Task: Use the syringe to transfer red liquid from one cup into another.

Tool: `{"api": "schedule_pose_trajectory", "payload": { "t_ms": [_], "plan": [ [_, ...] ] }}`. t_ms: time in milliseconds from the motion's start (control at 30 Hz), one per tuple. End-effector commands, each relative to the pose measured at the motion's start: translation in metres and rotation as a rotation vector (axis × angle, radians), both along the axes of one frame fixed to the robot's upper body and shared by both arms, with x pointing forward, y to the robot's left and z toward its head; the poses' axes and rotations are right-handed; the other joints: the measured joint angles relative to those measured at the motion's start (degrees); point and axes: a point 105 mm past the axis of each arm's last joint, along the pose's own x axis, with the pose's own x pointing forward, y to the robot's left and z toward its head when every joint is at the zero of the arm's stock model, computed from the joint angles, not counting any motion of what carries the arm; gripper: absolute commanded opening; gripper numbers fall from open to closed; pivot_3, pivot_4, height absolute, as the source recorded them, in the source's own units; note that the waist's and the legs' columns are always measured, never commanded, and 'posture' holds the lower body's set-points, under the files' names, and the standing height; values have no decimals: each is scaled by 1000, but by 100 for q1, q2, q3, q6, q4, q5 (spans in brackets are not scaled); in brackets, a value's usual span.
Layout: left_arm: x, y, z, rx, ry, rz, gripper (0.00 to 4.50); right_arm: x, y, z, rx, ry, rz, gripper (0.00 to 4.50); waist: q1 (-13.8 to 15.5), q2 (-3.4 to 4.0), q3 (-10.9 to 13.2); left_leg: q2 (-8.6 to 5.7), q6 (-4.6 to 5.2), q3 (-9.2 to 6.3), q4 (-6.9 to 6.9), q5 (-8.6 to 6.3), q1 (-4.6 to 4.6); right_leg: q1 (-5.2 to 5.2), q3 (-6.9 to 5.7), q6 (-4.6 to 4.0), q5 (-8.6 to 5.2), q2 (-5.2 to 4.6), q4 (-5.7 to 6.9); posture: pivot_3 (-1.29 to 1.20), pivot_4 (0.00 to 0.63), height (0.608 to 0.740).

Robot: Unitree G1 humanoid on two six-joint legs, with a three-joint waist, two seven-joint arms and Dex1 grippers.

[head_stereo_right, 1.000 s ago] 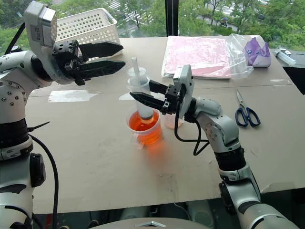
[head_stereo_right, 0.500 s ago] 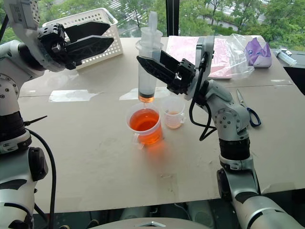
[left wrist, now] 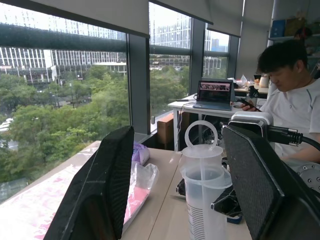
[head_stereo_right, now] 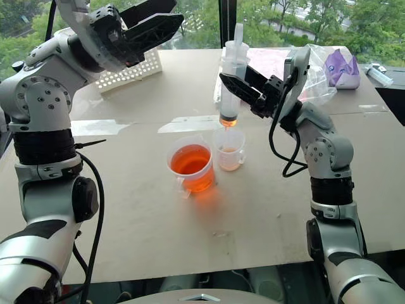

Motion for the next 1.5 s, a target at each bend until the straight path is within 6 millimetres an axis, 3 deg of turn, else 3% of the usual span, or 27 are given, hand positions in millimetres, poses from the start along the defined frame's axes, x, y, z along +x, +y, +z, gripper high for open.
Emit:
{"api": "schedule_pose_trajectory", "payload": {
  "t_ms": [33, 200, 867, 967, 1033, 1100, 1500],
  "plan": [
    [-2, -11, 4, 51, -64, -32, 2800, -5, 0, 3, -75, -120, -21, 1549, -8, 0, 0, 0, 0, 0, -1, 0, 0, -1, 0, 0, 0, 1, 0, 0, 150, 740],
    [6, -23, -15, 145, -73, -50, 2800, -8, 2, 0, -95, -155, -29, 1549, 0, 0, 0, 1, 0, -1, -2, 0, 0, -2, -1, 0, 0, 1, -1, 0, 150, 740],
    [14, -48, -34, 217, -80, -125, 2800, -19, 6, -2, -142, -187, 10, 1549, 26, 0, 0, 1, 0, -2, -1, 0, 0, 1, -3, 0, 0, -1, -2, 0, 150, 740],
    [14, -50, -37, 226, -82, -134, 2089, -21, 9, -3, -150, -186, 30, 1549, 25, 0, 0, 1, 0, -2, -1, 0, 0, 0, -2, 0, 0, -1, -2, 0, 150, 740],
    [14, -52, -37, 228, -83, -140, 1282, -23, 12, -4, -158, -186, 45, 1549, 26, 0, 0, 1, 0, -2, 0, 0, 0, 0, -3, 0, 0, -1, -2, 0, 150, 740],
    [14, -52, -38, 230, -84, -144, 167, -24, 13, -5, -160, -185, 54, 1549, 25, 0, 0, 1, 0, -2, 0, 0, 0, 0, -3, 0, 0, -1, -2, 0, 150, 740],
    [11, -53, -53, 301, -83, -165, 27, -21, 10, 8, -100, -186, 37, 1549, 23, 0, 0, 1, 0, -2, 0, 0, -1, 1, -3, 0, 0, -1, -2, 0, 150, 740]
  ]
}}
